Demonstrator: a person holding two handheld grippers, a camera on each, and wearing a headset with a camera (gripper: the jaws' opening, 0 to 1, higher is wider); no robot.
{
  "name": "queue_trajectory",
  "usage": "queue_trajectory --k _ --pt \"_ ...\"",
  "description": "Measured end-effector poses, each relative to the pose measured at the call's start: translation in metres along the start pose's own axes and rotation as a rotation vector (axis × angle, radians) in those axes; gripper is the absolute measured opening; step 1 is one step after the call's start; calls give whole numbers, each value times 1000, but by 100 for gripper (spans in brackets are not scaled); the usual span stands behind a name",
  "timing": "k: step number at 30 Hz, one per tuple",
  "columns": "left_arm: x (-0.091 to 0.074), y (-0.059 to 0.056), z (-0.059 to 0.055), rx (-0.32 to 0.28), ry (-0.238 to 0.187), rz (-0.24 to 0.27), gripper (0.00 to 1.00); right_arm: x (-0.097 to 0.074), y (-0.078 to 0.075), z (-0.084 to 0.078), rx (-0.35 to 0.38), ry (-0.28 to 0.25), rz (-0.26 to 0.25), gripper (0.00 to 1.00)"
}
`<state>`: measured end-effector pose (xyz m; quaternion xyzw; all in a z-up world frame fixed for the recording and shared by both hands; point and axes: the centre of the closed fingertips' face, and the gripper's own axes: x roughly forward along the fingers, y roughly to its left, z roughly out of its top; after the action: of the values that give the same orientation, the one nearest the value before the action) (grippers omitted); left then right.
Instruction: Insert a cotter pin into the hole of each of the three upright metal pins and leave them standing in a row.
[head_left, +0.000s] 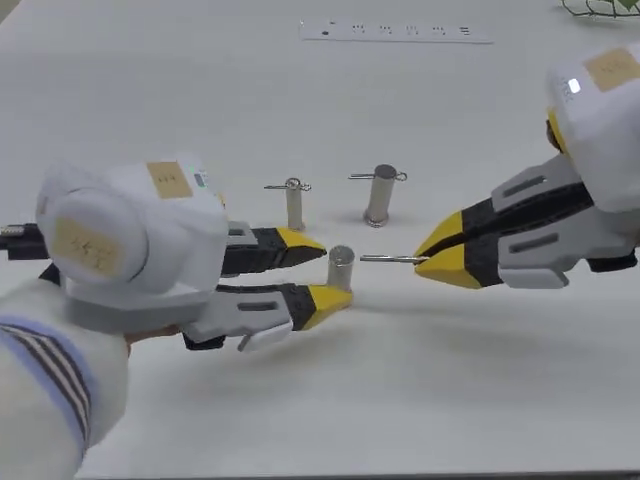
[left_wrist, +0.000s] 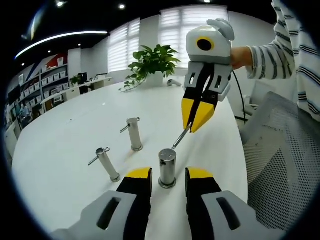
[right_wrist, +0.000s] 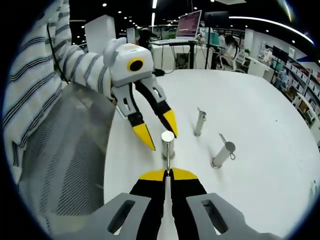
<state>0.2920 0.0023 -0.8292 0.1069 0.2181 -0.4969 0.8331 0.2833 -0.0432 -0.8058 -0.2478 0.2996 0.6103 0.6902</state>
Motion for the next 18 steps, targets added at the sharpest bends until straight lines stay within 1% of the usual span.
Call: queue_trajectory --k 3,6,11,18 --pt "4 -1 -4 -22 5 -14 21 3 0 0 -6 5 10 5" --pt "6 -1 -7 -35 8 -16 16 5 1 0 -7 9 18 5" --pt "8 0 -9 -38 10 -10 12 7 1 0 -5 9 24 5" --pt "8 0 -9 -44 9 -14 11 12 2 -1 -1 16 24 5"
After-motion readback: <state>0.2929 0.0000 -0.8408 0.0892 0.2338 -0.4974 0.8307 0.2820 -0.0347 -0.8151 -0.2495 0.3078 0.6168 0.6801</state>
